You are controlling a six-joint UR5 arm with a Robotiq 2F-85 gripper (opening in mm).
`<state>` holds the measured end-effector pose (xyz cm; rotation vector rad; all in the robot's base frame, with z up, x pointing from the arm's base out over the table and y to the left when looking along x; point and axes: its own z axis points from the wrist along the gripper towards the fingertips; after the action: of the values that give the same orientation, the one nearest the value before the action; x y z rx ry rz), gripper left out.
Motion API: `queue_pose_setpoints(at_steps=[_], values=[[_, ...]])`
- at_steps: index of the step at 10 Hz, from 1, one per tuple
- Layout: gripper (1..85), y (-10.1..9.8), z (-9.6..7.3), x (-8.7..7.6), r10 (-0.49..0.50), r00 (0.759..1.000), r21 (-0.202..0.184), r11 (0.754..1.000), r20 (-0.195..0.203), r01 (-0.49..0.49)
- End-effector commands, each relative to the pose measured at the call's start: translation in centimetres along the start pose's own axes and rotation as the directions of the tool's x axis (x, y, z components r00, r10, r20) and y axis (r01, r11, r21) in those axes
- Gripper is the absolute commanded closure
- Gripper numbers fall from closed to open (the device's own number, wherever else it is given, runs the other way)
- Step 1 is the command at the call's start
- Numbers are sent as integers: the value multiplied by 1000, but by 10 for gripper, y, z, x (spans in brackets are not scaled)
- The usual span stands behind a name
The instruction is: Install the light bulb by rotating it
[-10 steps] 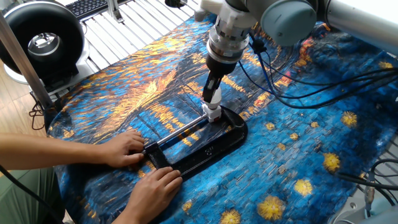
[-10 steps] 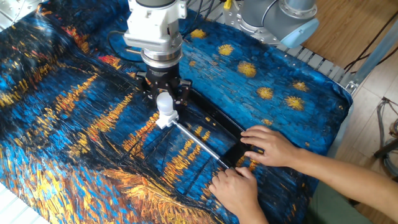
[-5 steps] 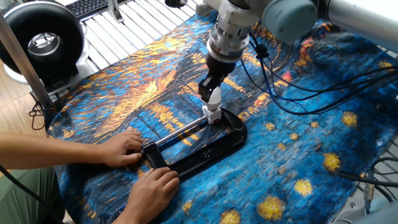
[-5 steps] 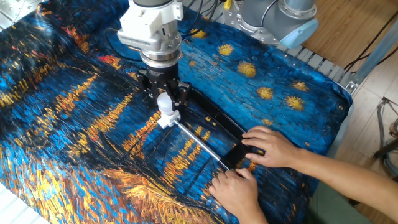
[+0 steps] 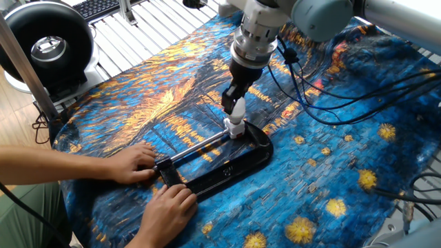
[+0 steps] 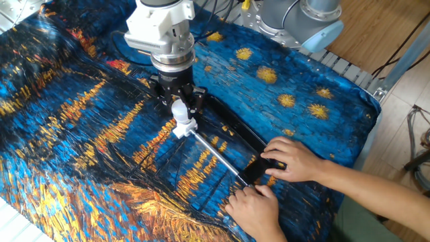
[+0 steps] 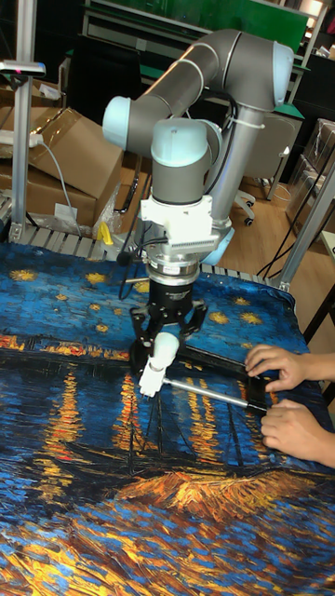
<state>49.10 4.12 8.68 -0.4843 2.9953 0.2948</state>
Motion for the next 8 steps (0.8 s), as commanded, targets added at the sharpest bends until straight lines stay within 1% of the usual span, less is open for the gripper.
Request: queue_pose_setpoints(at_steps=[1, 3, 4, 6, 8], values=[[203, -2, -3, 12, -73, 996, -5, 997, -45, 73], [140, -2, -5, 11, -101, 994, -1, 995, -49, 101], [140, -4, -11, 12, -115, 992, 11, 993, -60, 116], [150, -8, -27, 13, -131, 988, 41, 990, -84, 135], [197, -13, -43, 6, -145, 986, 87, 984, -83, 153]])
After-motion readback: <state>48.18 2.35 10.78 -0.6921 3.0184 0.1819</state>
